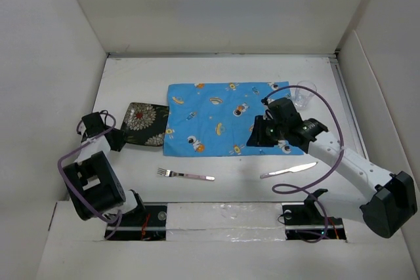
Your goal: Set the dinner table for one person
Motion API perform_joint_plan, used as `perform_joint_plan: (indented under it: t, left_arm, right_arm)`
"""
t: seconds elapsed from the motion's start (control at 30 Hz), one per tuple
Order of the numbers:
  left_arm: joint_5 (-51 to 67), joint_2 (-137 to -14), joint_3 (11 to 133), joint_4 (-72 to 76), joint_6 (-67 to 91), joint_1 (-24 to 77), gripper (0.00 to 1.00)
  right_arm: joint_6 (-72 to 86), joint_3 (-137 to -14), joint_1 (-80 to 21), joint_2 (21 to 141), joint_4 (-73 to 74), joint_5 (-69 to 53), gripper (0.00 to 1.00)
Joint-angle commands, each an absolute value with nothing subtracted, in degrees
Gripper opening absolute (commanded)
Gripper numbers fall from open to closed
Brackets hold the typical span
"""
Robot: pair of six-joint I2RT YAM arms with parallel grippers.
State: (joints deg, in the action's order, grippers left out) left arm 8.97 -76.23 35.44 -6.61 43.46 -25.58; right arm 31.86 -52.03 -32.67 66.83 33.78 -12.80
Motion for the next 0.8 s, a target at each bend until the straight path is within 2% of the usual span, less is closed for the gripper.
perform_joint_plan:
  t: [0.0, 0.1, 0.17, 0.43, 0.7, 0.73, 0.77]
  left_arm:
    - [9.1, -79.1, 37.6, -2.5, 43.7, -25.4, 0.25]
    - [8.4, -79.8, 37.1, -1.3, 44.3, -25.4, 0.18]
    - [6.7, -79.4, 37.2, -1.6, 44.7, -25.4, 0.00]
    - [-3.1, -71.7, 38.3, -6.5, 43.2, -25.9, 0.00]
    - [-7.6, -64.3, 34.5, -10.5, 45.4, -25.9, 0.00]
    - [-7.0, -63.7, 34.2, -10.5, 45.6, -25.9, 0.08]
    - [-6.6, -63.8, 34.1, -10.6, 46.1, -25.9, 0.11]
  right_arm:
    - [30.9, -55.1, -35.1, 67.8, 30.6, -14.2, 0.30]
    - [31.5, -56.3, -35.8, 68.7, 30.0, -14.2, 0.30]
    - [31.6, -57.1, -36.9, 69.9, 29.8, -14.3, 0.30]
    - [32.3, -63.5, -40.9, 78.3, 26.2, -15.6, 0.32]
    - [37.3, -74.6, -48.8, 94.4, 18.1, -19.6, 0.37]
    - [38.0, -75.8, -49.6, 96.3, 17.3, -19.6, 0.38]
    - [38.7, -77.1, -50.4, 98.2, 16.0, -20.5, 0.39]
